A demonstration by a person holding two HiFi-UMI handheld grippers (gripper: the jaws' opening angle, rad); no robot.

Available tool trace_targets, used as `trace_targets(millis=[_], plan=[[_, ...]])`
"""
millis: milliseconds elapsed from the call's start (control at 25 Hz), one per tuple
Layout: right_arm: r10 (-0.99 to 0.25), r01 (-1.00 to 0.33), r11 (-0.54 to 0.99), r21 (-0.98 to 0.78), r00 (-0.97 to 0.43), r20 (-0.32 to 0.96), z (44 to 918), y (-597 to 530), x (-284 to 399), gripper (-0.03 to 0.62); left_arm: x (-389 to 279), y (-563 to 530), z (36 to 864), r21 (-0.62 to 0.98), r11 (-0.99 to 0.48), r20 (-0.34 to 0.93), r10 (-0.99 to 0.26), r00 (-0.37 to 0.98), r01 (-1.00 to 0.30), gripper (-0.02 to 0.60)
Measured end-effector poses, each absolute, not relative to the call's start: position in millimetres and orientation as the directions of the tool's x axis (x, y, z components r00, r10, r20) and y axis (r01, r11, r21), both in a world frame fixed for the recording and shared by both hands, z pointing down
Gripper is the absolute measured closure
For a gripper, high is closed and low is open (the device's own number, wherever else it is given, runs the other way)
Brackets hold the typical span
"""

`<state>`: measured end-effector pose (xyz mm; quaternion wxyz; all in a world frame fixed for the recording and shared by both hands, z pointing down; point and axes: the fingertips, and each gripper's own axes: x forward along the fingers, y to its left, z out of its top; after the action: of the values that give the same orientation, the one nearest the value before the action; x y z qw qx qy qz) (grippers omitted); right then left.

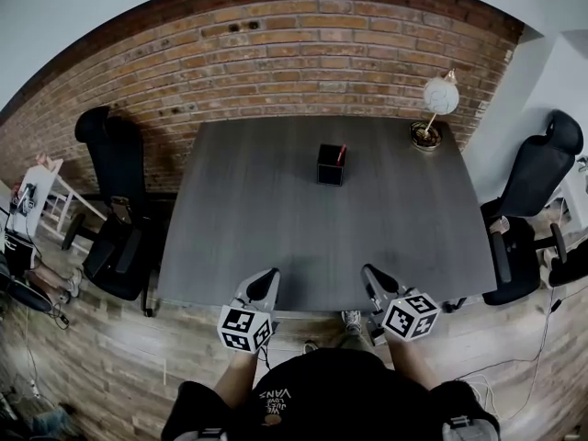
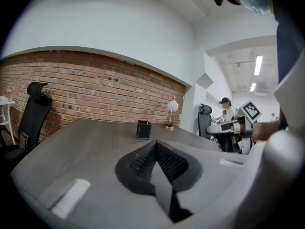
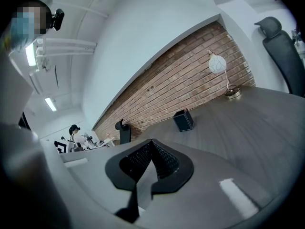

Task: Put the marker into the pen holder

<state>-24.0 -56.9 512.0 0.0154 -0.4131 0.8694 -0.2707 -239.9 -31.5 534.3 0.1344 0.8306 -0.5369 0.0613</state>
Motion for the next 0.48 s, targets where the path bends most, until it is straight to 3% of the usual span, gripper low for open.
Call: trace_targets(millis=[480], plan=[[-0.71,-0.714,0.523,-0.465,-0.667,0.226,520.3,-48.7,-37.8,0.594,-248.5,-13.2,530.9,0.144,-0.38,0.247,-0.881,0.405,-0.914,0.529]])
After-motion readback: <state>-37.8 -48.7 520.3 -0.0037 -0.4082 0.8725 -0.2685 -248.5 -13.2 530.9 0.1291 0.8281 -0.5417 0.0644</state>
